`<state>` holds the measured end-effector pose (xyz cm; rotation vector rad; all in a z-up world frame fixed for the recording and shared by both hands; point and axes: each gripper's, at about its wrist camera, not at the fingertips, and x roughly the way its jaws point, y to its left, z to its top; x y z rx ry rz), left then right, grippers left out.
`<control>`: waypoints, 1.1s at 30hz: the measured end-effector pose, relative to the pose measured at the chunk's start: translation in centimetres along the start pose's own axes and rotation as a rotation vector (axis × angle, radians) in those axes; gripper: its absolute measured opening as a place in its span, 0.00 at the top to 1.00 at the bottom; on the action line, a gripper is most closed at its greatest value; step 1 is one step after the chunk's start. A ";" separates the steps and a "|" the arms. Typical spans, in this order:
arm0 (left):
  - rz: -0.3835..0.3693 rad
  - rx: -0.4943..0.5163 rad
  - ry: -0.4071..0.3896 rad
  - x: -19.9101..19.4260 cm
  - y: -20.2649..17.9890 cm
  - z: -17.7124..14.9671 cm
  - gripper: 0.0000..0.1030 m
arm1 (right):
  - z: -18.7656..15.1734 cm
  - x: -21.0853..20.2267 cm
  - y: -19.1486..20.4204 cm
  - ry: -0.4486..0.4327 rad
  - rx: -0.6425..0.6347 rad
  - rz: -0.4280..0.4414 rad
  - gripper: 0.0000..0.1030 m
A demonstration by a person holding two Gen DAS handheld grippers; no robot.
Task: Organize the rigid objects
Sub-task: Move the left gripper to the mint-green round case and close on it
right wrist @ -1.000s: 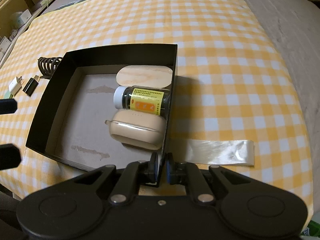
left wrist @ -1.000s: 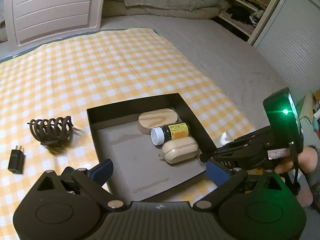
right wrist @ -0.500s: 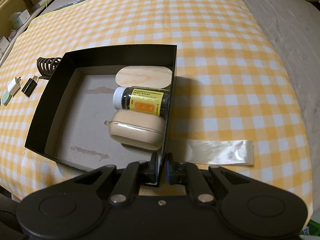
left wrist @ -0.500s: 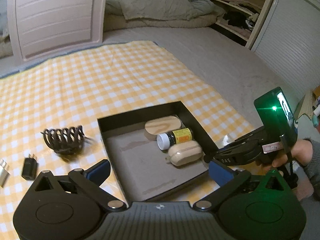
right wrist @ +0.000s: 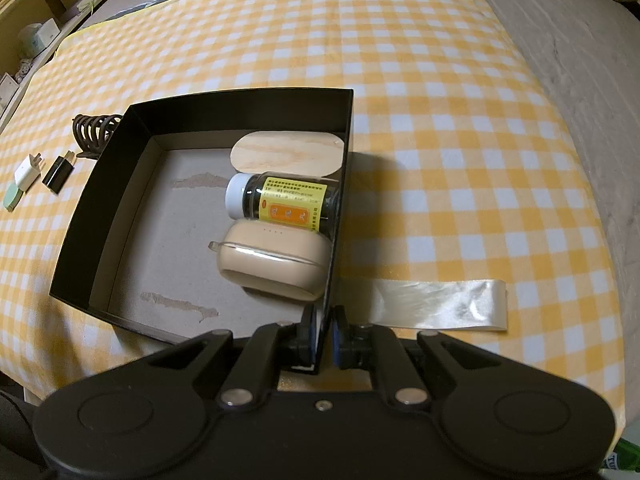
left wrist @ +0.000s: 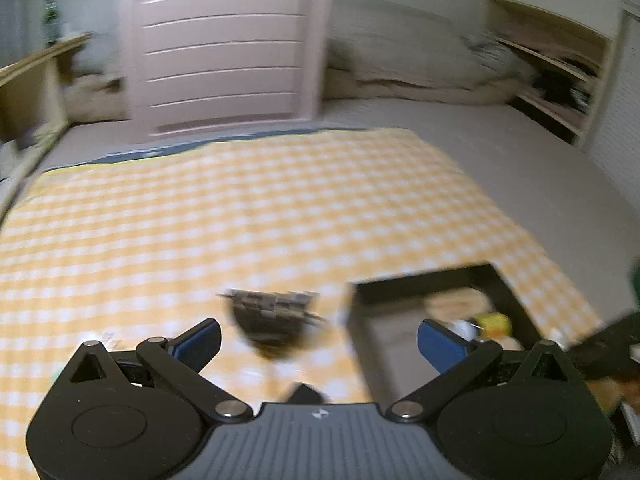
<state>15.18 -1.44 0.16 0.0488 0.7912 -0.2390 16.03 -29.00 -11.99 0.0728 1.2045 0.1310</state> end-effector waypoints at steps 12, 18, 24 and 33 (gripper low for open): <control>0.238 -0.233 0.008 1.8 10.3 0.9 0.00 | 0.0 0.0 0.0 0.000 0.001 0.001 0.92; 0.348 -0.297 0.060 3.3 14.3 0.0 0.00 | 0.1 0.0 0.0 0.001 0.000 0.001 0.92; 0.420 -0.343 0.151 4.7 18.1 -2.0 0.02 | 0.0 0.1 0.0 0.003 -0.002 0.002 0.92; 0.439 -0.365 0.247 6.5 20.2 -4.0 0.21 | -0.1 0.2 -0.1 0.009 -0.006 0.004 0.92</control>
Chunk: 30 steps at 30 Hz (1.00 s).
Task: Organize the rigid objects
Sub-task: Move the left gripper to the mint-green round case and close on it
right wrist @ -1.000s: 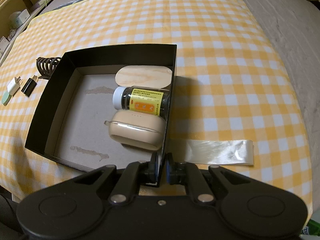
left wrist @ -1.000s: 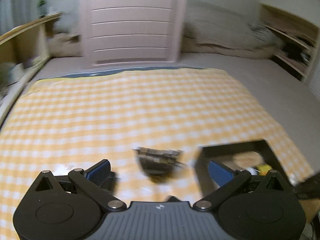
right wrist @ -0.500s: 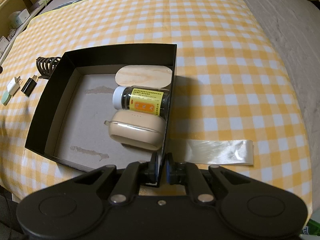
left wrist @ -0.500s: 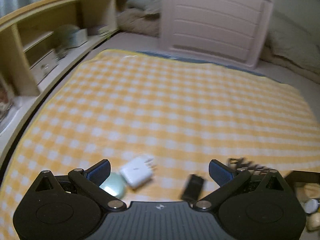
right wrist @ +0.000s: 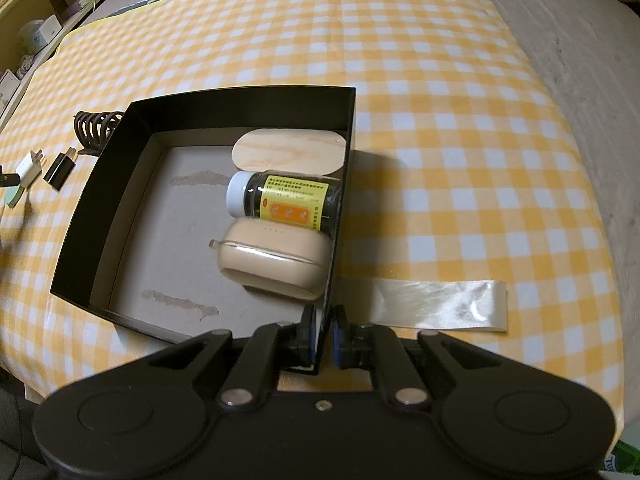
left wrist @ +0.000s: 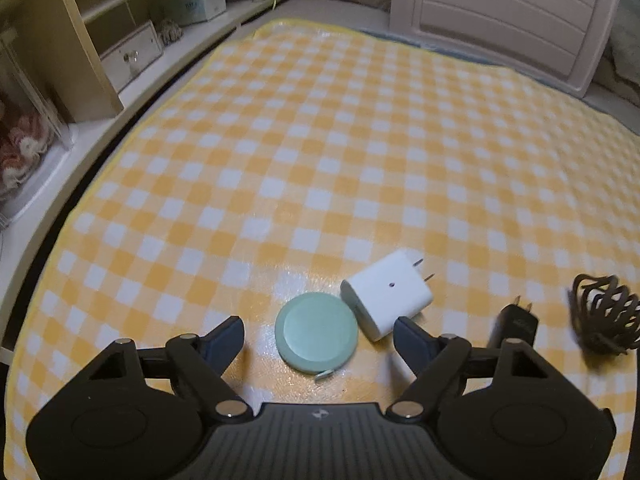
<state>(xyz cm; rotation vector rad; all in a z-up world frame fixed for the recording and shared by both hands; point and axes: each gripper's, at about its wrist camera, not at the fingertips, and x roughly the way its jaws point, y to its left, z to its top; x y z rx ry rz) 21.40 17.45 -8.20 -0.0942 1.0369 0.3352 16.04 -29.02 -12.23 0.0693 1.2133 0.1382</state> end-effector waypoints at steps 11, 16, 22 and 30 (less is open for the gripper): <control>0.004 0.053 0.042 1.5 -0.3 -0.1 0.51 | 0.0 0.0 0.0 0.001 -0.002 -0.001 0.92; 0.033 0.033 0.016 1.7 0.8 0.6 0.51 | 0.1 0.0 0.0 0.000 0.000 0.001 0.92; -0.010 0.042 -0.135 -2.0 0.1 1.9 0.51 | 0.1 0.0 0.0 0.001 0.000 0.000 0.92; -0.267 0.186 -0.225 -6.7 -7.3 1.9 0.51 | 0.1 0.0 0.0 0.002 -0.003 -0.001 0.92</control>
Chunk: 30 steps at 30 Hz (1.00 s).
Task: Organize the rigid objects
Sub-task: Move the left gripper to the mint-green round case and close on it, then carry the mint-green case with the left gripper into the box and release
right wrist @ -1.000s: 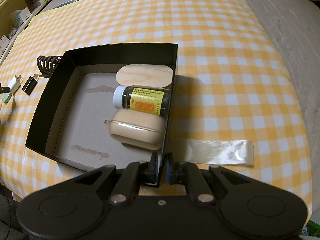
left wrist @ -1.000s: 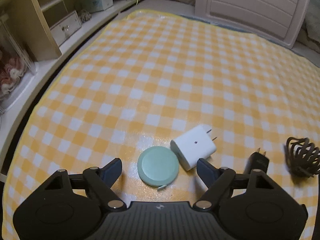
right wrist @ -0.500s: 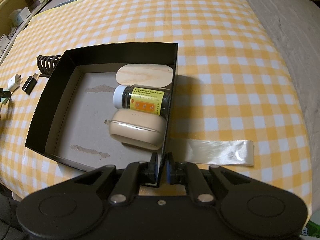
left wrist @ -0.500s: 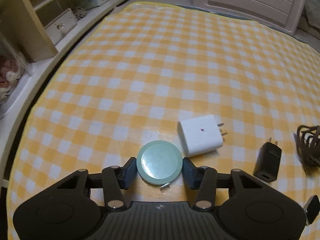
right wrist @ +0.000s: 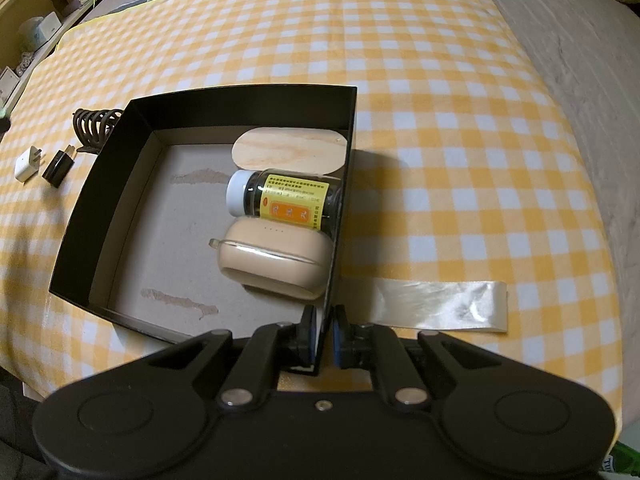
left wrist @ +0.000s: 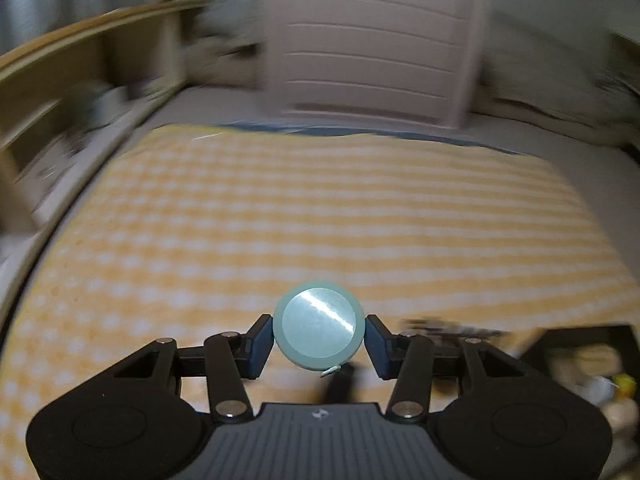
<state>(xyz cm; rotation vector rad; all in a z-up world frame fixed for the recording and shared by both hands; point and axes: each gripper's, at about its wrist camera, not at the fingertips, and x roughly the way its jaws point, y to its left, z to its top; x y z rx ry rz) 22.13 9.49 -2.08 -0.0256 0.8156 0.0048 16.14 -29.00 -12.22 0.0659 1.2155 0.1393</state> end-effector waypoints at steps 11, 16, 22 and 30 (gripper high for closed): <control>-0.258 0.291 0.048 0.6 -15.4 -1.7 0.51 | -0.1 0.0 0.0 0.000 -0.002 0.002 0.92; -0.298 0.433 0.115 2.3 -20.7 -3.7 0.51 | 0.0 0.0 0.0 -0.001 0.000 0.005 0.92; -0.293 0.565 0.191 5.7 -23.8 -5.4 0.51 | -0.1 0.0 -0.1 0.002 -0.001 0.008 0.91; -0.324 0.569 0.205 8.0 -24.5 -5.9 0.51 | 0.3 0.0 -0.1 0.012 -0.003 0.009 0.91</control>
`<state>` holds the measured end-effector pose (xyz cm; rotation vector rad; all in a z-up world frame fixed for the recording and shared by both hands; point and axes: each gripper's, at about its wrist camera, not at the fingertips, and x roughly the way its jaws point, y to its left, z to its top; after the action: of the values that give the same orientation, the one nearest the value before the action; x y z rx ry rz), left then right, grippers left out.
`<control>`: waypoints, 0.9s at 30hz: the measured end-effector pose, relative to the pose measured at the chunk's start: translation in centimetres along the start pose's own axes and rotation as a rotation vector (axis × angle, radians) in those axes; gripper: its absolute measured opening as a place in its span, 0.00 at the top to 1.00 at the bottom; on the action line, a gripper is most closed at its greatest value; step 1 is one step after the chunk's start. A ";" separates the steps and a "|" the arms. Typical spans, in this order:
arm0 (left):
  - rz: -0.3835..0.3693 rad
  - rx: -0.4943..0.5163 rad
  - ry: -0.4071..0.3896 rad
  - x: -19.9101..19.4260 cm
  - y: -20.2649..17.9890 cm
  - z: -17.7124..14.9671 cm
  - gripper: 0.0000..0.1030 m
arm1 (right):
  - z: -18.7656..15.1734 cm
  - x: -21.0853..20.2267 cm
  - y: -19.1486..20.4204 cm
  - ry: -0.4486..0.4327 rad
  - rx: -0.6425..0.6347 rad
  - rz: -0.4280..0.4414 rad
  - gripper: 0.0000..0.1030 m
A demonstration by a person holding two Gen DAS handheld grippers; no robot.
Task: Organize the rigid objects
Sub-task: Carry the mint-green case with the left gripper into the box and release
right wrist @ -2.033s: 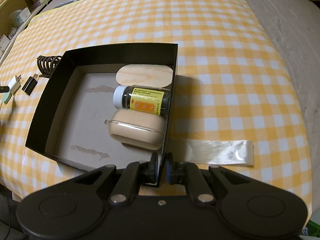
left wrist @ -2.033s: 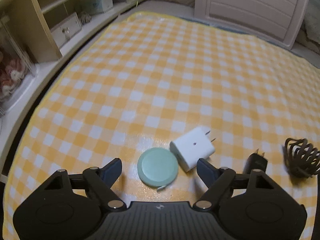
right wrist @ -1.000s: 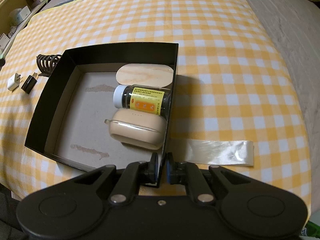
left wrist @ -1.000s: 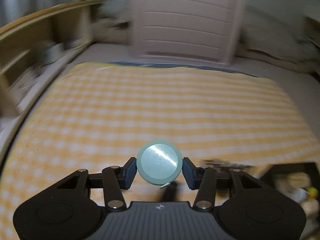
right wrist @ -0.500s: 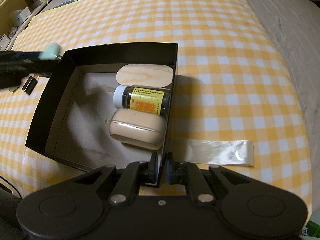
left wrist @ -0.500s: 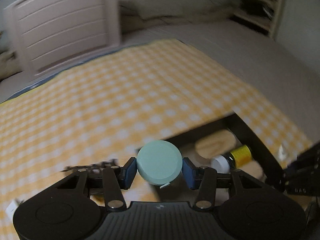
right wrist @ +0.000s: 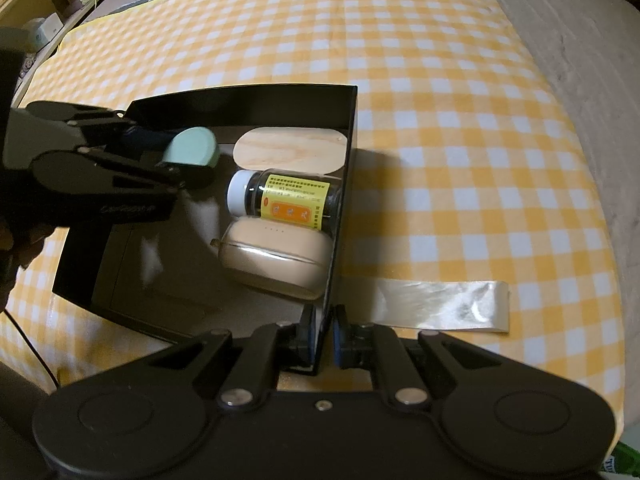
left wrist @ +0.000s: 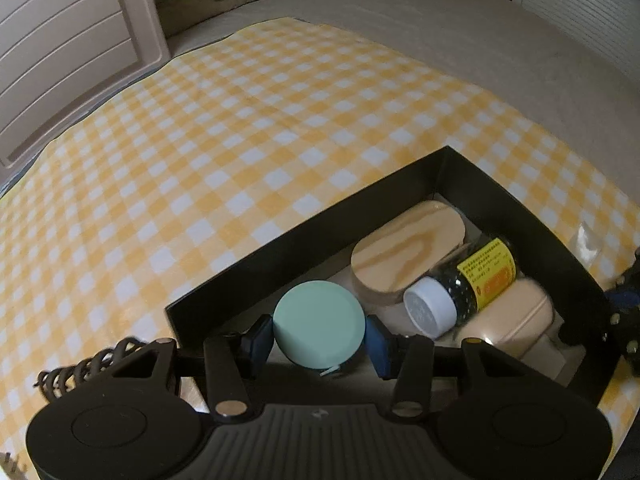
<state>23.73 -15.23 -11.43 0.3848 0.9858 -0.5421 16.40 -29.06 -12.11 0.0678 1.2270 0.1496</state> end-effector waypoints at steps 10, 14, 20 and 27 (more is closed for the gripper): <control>-0.019 0.035 -0.029 -0.8 -0.5 -0.1 0.15 | 0.1 0.1 -0.1 0.002 -0.005 0.010 0.91; -0.036 0.017 -0.031 -1.8 -0.3 -0.6 0.15 | 0.1 0.0 0.0 0.002 -0.004 0.009 0.91; -0.057 -0.046 -0.058 -3.8 0.1 -0.7 0.15 | 0.1 0.1 0.2 0.001 0.000 0.012 0.91; -0.063 -0.095 -0.081 -6.4 0.2 -0.8 0.15 | 0.4 0.0 -0.2 0.002 0.002 0.015 0.91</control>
<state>20.47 -13.03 -6.30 0.2459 0.9440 -0.5618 16.80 -29.24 -11.94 0.0783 1.2284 0.1615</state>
